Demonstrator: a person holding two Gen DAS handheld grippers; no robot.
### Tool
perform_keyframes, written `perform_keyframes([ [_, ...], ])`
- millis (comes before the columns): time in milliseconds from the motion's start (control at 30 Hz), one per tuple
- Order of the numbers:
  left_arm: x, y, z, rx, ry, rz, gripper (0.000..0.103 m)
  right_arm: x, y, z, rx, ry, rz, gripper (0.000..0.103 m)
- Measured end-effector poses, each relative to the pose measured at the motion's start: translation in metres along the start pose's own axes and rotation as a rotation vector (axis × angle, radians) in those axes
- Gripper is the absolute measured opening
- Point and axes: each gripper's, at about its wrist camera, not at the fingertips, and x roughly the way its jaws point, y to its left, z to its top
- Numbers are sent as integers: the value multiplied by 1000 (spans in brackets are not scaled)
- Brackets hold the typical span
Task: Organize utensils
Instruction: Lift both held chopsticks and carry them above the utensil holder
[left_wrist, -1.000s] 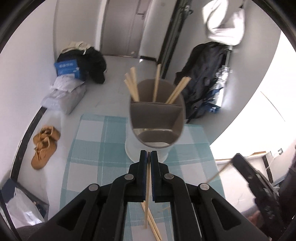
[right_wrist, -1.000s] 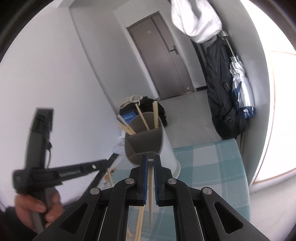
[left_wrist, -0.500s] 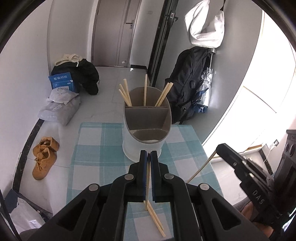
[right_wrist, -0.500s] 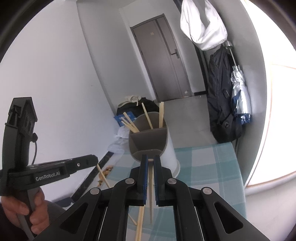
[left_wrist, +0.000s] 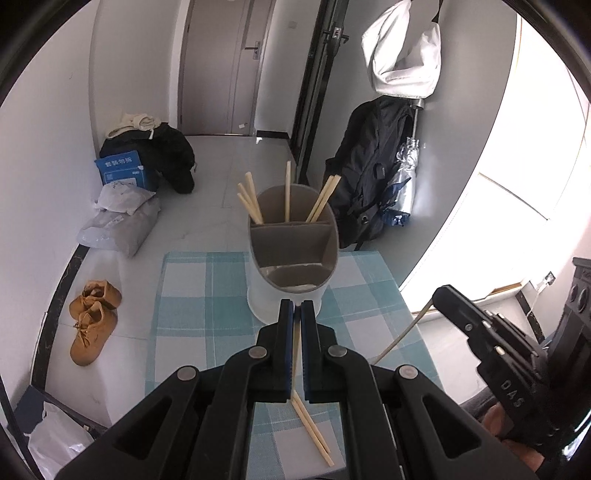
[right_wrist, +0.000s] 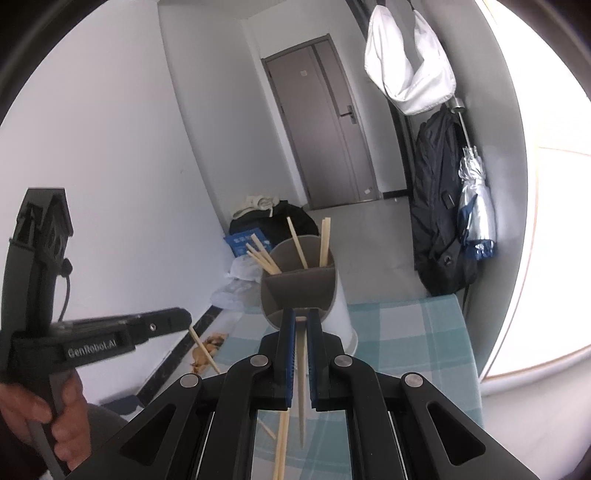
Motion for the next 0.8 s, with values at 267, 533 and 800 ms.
perform_keyframes([
  [267, -15, -8, 27, 2, -8, -39, 0, -4, 2, 19, -15, -13, 7, 5],
  [533, -26, -17, 64, -5, -49, -89, 0, -1, 7, 64, -20, -52, 33, 5],
  [800, -29, -11, 113, -35, -92, -100, 0, 8, 14, 120, -67, -101, 52, 5],
])
